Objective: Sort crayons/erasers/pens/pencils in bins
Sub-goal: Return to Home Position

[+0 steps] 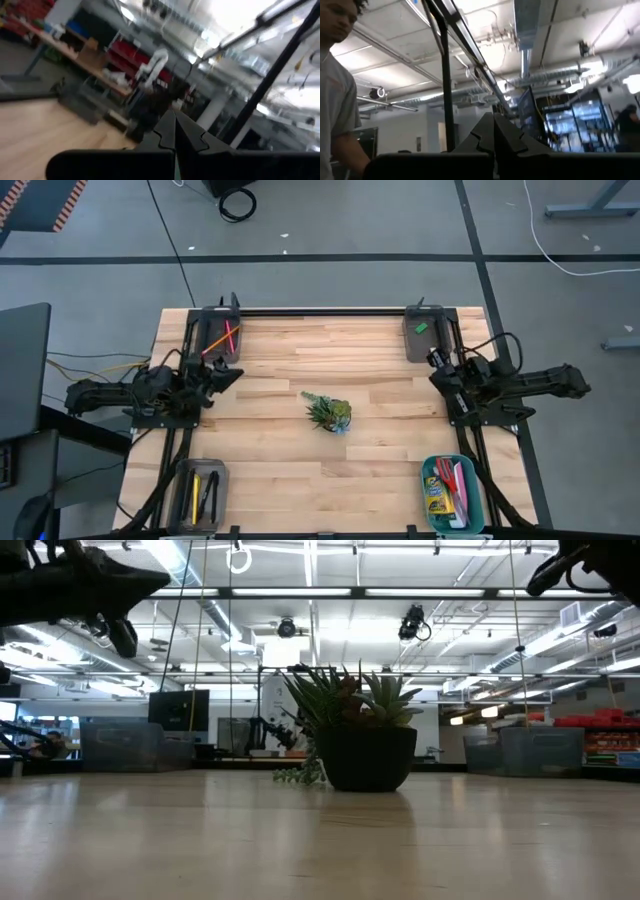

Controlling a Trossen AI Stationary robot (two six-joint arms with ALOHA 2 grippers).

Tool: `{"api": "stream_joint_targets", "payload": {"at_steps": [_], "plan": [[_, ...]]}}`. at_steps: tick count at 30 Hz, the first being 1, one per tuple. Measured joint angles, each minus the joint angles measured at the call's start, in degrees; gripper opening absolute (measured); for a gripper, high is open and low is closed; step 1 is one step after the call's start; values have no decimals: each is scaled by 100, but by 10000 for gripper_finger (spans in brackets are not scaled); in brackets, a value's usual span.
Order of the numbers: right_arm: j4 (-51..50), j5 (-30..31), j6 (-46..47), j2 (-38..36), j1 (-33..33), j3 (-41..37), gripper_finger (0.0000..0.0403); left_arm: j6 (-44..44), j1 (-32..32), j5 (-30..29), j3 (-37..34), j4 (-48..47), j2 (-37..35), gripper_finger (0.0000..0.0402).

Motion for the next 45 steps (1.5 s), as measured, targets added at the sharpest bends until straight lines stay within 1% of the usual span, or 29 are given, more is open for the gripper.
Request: {"api": "stream_joint_targets", "payload": {"at_steps": [4,8,10,14,17,20,23,27,30,33,39,41,45], "plan": [[-425,17,462,4,0,0,8,45,0,156,0,-538,0,3],[-427,17,897,1,0,2,8,565,2,140,0,-1280,2,8],[-433,17,1106,0,0,0,8,1054,2,138,0,-1488,0,17],[-816,17,1598,2,0,0,8,2443,2,141,0,-1611,0,32],[-1463,17,1623,2,0,2,8,3321,2,140,-2,-1656,2,32],[-2230,15,1602,2,0,2,8,3735,2,140,-2,-1675,2,25],[-2920,15,1493,7,0,2,8,3805,2,140,-2,-1678,2,19],[-3447,17,1244,7,0,2,8,3742,2,140,-2,-1676,2,16],[-3624,60,1370,4,0,2,8,3736,2,140,-2,-1675,2,19],[-3731,275,1509,44,0,2,8,3731,2,140,-2,-1673,2,25],[-3721,295,1450,66,-2,2,8,3726,2,140,-2,-1671,2,32],[-3744,297,1183,66,-2,2,8,3726,2,140,-2,-1669,1,30],[-3897,321,125,68,-2,4,8,3748,2,140,-2,-1669,0,23]]}}
